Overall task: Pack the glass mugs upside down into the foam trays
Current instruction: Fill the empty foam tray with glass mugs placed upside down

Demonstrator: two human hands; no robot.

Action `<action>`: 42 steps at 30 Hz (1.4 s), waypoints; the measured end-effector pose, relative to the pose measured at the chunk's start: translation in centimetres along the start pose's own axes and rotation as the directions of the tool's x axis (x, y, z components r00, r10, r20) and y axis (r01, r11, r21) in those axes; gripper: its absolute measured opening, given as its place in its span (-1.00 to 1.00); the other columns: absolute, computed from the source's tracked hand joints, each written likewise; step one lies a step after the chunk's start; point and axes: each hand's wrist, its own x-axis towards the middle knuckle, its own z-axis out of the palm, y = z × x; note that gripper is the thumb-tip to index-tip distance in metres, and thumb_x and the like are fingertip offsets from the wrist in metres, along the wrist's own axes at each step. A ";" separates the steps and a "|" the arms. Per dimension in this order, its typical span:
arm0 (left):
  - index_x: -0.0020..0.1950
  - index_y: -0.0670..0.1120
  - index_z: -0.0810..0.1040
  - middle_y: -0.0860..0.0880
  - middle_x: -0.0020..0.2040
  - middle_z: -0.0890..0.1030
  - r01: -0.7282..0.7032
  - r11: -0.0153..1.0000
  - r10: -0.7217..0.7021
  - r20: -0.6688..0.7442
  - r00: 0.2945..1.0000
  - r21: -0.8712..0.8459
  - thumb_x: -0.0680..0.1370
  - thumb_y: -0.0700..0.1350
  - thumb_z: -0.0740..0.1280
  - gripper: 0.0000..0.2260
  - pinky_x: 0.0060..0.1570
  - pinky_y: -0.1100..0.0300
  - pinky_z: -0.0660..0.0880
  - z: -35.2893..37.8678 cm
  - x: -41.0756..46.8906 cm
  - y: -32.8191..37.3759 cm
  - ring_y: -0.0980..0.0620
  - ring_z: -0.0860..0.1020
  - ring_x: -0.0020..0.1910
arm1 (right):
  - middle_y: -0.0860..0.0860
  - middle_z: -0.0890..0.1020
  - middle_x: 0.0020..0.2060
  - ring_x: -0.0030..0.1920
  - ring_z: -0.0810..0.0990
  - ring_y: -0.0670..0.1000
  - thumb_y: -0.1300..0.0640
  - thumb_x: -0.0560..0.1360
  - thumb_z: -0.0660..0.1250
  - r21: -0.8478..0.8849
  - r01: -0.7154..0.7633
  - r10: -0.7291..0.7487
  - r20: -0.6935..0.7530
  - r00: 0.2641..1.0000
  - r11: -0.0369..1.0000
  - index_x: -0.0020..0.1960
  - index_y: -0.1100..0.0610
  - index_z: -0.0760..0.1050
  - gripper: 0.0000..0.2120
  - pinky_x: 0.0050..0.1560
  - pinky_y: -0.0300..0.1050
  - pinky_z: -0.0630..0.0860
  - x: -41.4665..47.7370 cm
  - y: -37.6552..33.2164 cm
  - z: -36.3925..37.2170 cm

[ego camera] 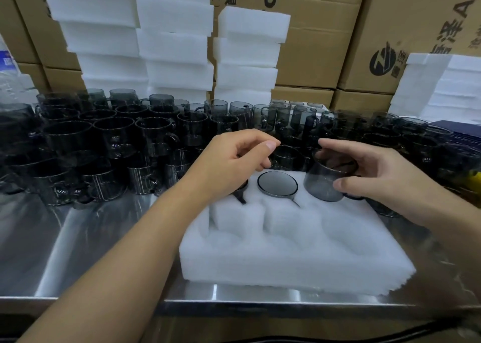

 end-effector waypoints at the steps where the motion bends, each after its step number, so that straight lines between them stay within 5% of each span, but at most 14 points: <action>1: 0.00 -0.02 0.65 0.01 -0.25 0.64 0.007 1.000 -0.007 0.002 1.000 -0.002 0.60 -0.11 0.26 -0.84 -0.20 0.42 0.45 0.0 0.0 0.0 0.21 0.57 -0.26 | -0.32 0.63 0.03 -0.01 0.60 -0.25 0.29 0.39 0.42 -0.027 -0.005 0.005 -0.001 1.000 1.000 0.27 -0.22 0.45 -0.42 -0.24 -0.29 0.54 0.0 0.0 0.0; 5: 0.00 -0.03 0.65 -0.03 -0.24 0.65 0.032 1.000 -0.032 0.004 0.999 -0.002 0.59 -0.07 0.26 -0.83 -0.19 0.40 0.46 0.0 0.1 -0.1 0.18 0.58 -0.26 | -0.35 0.60 0.03 0.03 0.54 -0.35 0.02 0.27 0.44 -0.187 -0.011 0.006 -0.022 1.000 0.982 0.21 -0.35 0.42 -0.44 -0.08 -0.31 0.47 0.0 -0.3 0.0; 9: -0.03 0.02 0.65 -0.04 -0.23 0.66 0.027 1.000 -0.027 0.007 1.000 0.000 0.60 -0.10 0.24 -0.81 -0.20 0.40 0.47 -0.1 0.2 -0.2 0.17 0.59 -0.26 | -0.28 0.61 -0.02 -0.12 0.58 -0.31 -0.03 0.27 0.46 -0.276 -0.022 0.043 0.071 0.997 0.961 0.18 -0.32 0.45 -0.48 -0.19 -0.48 0.45 0.4 -0.7 -0.2; 12: -0.04 0.07 0.64 -0.02 -0.23 0.66 0.024 1.000 -0.025 0.013 1.000 0.011 0.60 -0.08 0.23 -0.81 -0.19 0.40 0.46 -0.1 0.2 -0.3 0.17 0.60 -0.25 | -0.31 0.61 -0.01 -0.06 0.61 -0.22 -0.15 0.23 0.46 -0.318 -0.041 0.084 0.122 0.989 0.947 0.09 -0.37 0.46 -0.55 -0.03 -0.33 0.53 0.9 -0.9 -0.9; 18: -0.08 0.11 0.63 0.04 -0.25 0.66 0.037 0.998 -0.038 0.006 0.999 0.042 0.49 0.09 0.17 -0.76 -0.19 0.38 0.46 0.0 0.4 -0.3 0.18 0.60 -0.25 | -0.44 0.52 0.14 0.16 0.44 -0.43 -0.59 0.20 0.08 -0.187 0.018 -0.010 0.042 0.999 0.982 0.09 -0.43 0.47 -0.46 0.18 -0.29 0.32 2.4 -1.9 0.0; 23: -0.12 0.03 0.66 0.11 -0.28 0.65 0.047 0.993 -0.046 -0.015 0.999 0.112 0.57 0.02 0.26 -0.79 -0.06 0.17 0.56 0.0 0.4 -0.4 0.17 0.60 -0.25 | -0.18 0.62 0.10 0.15 0.54 -0.16 -0.35 0.50 0.00 -0.380 -0.096 0.141 0.094 0.986 0.920 0.10 -0.12 0.58 -0.50 0.12 -0.25 0.38 4.8 -2.5 1.8; 26: -0.17 0.05 0.66 0.11 -0.28 0.65 0.052 0.984 -0.051 -0.010 0.999 0.169 0.60 -0.04 0.27 -0.79 -0.01 0.07 0.56 0.0 0.5 -0.5 0.14 0.61 -0.23 | 0.00 0.68 -0.17 -0.14 0.62 -0.03 -0.24 0.57 0.08 -0.507 -0.155 0.282 0.185 0.941 0.848 -0.07 -0.03 0.63 -0.57 -0.02 -0.15 0.47 5.6 -2.5 2.2; 29: -0.20 0.07 0.66 0.11 -0.27 0.66 0.053 0.981 -0.054 0.002 0.999 0.188 0.59 -0.03 0.27 -0.77 -0.01 0.02 0.56 0.0 0.4 -0.5 0.08 0.62 -0.22 | 0.01 0.48 -0.40 -0.37 0.42 -0.04 -0.15 0.58 0.15 -0.527 -0.195 0.347 0.205 0.915 0.827 -0.28 0.12 0.43 -0.58 -0.26 -0.15 0.33 5.9 -1.9 2.4; 34: -0.24 0.13 0.64 0.12 -0.27 0.66 0.053 0.978 -0.055 0.005 0.998 0.201 0.52 0.06 0.25 -0.79 -0.02 -0.04 0.57 0.1 0.4 -0.4 0.00 0.62 -0.21 | 0.01 0.51 -0.30 -0.22 0.46 0.00 -0.08 0.63 0.07 -0.563 -0.126 0.307 0.239 0.921 0.817 -0.25 0.12 0.37 -0.62 -0.09 -0.07 0.38 5.4 -1.2 3.0; 38: -0.23 0.10 0.65 0.13 -0.27 0.66 0.042 0.979 -0.042 -0.001 0.999 0.200 0.58 -0.03 0.28 -0.77 -0.01 0.00 0.57 0.1 0.5 -0.6 0.08 0.62 -0.22 | -0.03 0.58 -0.01 0.06 0.49 0.01 -0.11 0.65 -0.07 -0.626 -0.015 0.216 0.246 0.945 0.780 -0.04 0.10 0.48 -0.57 0.18 -0.02 0.37 4.5 -0.6 3.7; 42: -0.24 0.12 0.64 0.15 -0.28 0.66 0.039 0.981 -0.041 0.004 0.999 0.191 0.53 0.04 0.27 -0.79 -0.02 0.03 0.57 0.1 0.4 -0.6 0.14 0.62 -0.23 | -0.12 0.50 -0.10 0.05 0.45 -0.01 -0.17 0.63 -0.13 -0.654 -0.007 0.228 0.255 0.940 0.757 -0.10 0.00 0.41 -0.58 0.18 -0.01 0.35 4.4 -0.4 3.8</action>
